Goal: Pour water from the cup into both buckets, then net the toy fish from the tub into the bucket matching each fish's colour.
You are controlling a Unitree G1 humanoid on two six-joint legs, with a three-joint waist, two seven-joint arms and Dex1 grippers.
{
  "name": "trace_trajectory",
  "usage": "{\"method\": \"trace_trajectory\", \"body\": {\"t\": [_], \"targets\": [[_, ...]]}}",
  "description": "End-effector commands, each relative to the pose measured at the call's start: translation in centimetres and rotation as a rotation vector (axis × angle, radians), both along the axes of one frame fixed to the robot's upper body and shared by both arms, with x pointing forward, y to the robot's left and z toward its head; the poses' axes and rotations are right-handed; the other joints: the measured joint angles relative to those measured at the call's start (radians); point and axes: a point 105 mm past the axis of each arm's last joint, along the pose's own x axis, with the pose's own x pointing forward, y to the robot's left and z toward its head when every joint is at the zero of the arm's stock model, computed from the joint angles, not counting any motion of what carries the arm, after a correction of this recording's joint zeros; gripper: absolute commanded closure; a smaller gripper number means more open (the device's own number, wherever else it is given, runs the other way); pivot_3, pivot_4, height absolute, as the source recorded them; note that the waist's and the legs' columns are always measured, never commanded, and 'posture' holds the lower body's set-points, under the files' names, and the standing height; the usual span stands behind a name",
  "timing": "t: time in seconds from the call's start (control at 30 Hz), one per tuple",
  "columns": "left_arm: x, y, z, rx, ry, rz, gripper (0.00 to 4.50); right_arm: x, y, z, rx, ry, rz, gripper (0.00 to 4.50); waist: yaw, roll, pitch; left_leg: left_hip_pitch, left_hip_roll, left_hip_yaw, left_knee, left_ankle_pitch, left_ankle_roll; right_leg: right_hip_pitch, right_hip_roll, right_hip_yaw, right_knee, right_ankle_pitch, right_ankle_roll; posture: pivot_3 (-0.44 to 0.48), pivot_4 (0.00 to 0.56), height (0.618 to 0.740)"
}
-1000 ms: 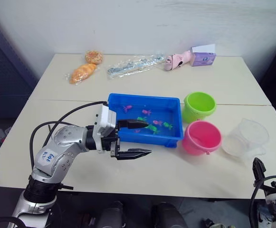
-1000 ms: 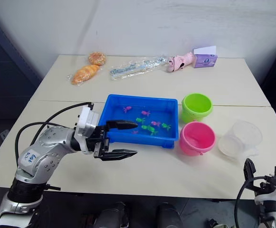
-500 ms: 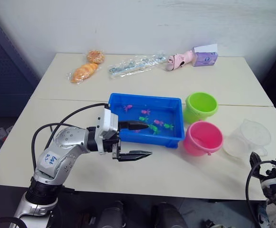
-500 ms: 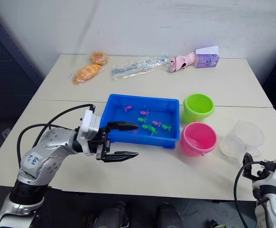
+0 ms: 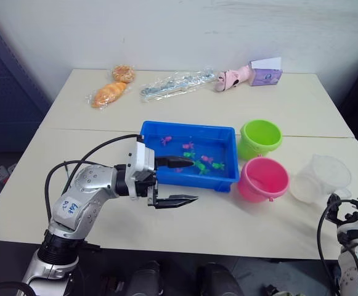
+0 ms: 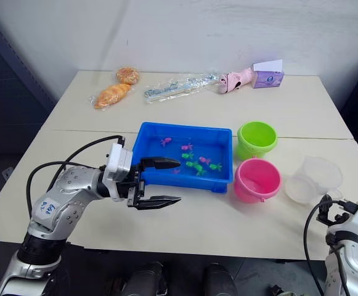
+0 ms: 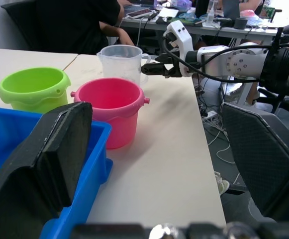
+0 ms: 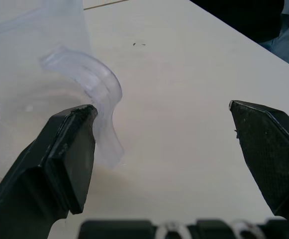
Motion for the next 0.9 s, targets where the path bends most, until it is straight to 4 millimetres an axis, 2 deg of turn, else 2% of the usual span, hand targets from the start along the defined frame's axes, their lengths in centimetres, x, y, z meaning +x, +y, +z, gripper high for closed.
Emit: {"method": "trace_trajectory", "body": {"t": [0.03,0.23,0.33,0.37,0.4,0.43,0.5,0.53,0.57,0.6,0.67,0.7,0.8,0.9], "targets": [[0.0,-0.2,0.8,-0.012,-0.042,-0.005,0.05,-0.2,-1.2,1.1,-0.03,-0.041,-0.049,0.0,0.0,0.0,0.0,0.0,0.0,0.0,0.0,0.0,0.0,0.0,0.0,0.0,0.0,0.0,0.0,0.0,0.15,0.74],[0.1,-0.2,0.9,-0.012,-0.046,-0.002,0.05,0.5,-1.8,0.8,0.031,-0.078,-0.063,0.0,-0.001,0.0,0.0,0.0,0.0,0.0,0.0,0.0,0.0,0.0,0.0,0.0,0.0,0.0,0.0,0.0,0.15,0.74],[0.1,-0.3,0.9,-0.015,-0.047,-0.001,0.05,1.4,-1.5,1.0,0.049,-0.108,-0.017,0.0,-0.002,0.0,0.0,0.0,0.0,0.0,0.0,0.0,0.0,0.0,0.0,0.0,0.0,0.0,0.0,0.0,0.15,0.74],[0.1,-0.3,0.9,-0.015,-0.047,-0.001,0.0,1.7,-1.3,1.2,0.052,-0.123,0.008,0.54,-0.003,0.0,0.0,0.0,0.0,0.0,0.0,0.0,0.0,0.0,0.0,0.0,0.0,0.0,0.0,0.0,0.15,0.74],[0.1,-0.3,0.9,-0.015,-0.048,0.0,0.0,1.9,-1.2,1.3,0.055,-0.133,0.021,0.78,-0.003,0.0,0.0,0.0,0.0,0.0,0.0,0.0,0.0,0.0,0.0,0.0,0.0,0.0,0.0,0.0,0.15,0.74],[0.1,-0.3,1.0,-0.015,-0.05,0.002,0.0,2.0,-1.2,1.4,0.061,-0.142,0.033,1.32,-0.003,0.0,0.0,0.0,0.0,0.0,0.0,0.0,0.0,0.0,0.0,0.0,0.0,0.0,0.0,0.0,0.15,0.74],[0.2,-0.3,1.0,-0.016,-0.052,0.007,0.0,2.0,-1.1,1.6,0.062,-0.156,0.052,2.07,-0.002,0.0,0.0,0.0,0.0,0.0,0.0,0.0,0.0,0.0,0.0,0.0,0.0,0.0,0.0,0.0,0.15,0.74],[0.2,-0.3,1.0,-0.016,-0.052,0.01,0.0,2.0,-1.0,1.8,0.06,-0.163,0.062,2.71,-0.002,0.0,0.0,0.0,0.0,0.0,0.0,0.0,0.0,0.0,0.0,0.0,0.0,0.0,0.0,0.0,0.15,0.74],[0.2,-0.3,0.9,-0.016,-0.052,0.011,0.0,2.0,-1.0,2.0,0.058,-0.171,0.07,2.71,-0.001,0.0,0.0,0.0,0.0,0.0,0.0,0.0,0.0,0.0,0.0,0.0,0.0,0.0,0.0,0.0,0.15,0.74],[0.1,-0.3,0.9,-0.017,-0.051,0.013,0.0,1.9,-1.0,2.2,0.055,-0.179,0.073,3.36,-0.001,0.0,0.0,0.0,0.0,0.0,0.0,0.0,0.001,0.0,0.0,0.0,0.0,0.0,0.0,0.0,0.15,0.74],[0.0,-0.3,0.7,-0.02,-0.048,0.014,0.0,1.7,-1.1,2.7,0.046,-0.192,0.077,4.28,-0.001,0.0,0.0,0.0,0.0,0.0,0.0,0.0,0.001,0.0,0.0,0.0,0.0,0.0,0.0,0.0,0.15,0.74],[0.0,-0.3,0.7,-0.021,-0.045,0.014,0.0,1.6,-1.0,3.1,0.038,-0.202,0.081,4.45,0.0,0.0,0.0,0.0,0.0,0.0,0.0,0.0,0.001,0.0,0.0,0.0,0.0,0.0,0.0,0.0,0.15,0.74],[0.0,-0.4,0.6,-0.032,-0.029,0.017,0.0,1.3,-0.8,4.5,-0.009,-0.222,0.108,4.45,0.001,0.0,0.0,-0.001,0.0,0.0,0.0,0.0,0.001,0.0,0.0,0.0,-0.001,0.0,0.0,0.0,0.15,0.74],[-0.1,-0.5,0.3,-0.028,-0.009,0.005,0.0,0.8,-0.2,6.9,-0.135,-0.2,0.161,4.45,0.001,0.002,0.001,-0.001,0.0,0.0,0.0,0.0,0.001,-0.001,0.0,0.0,-0.001,0.0,0.0,0.0,0.15,0.74]]}}
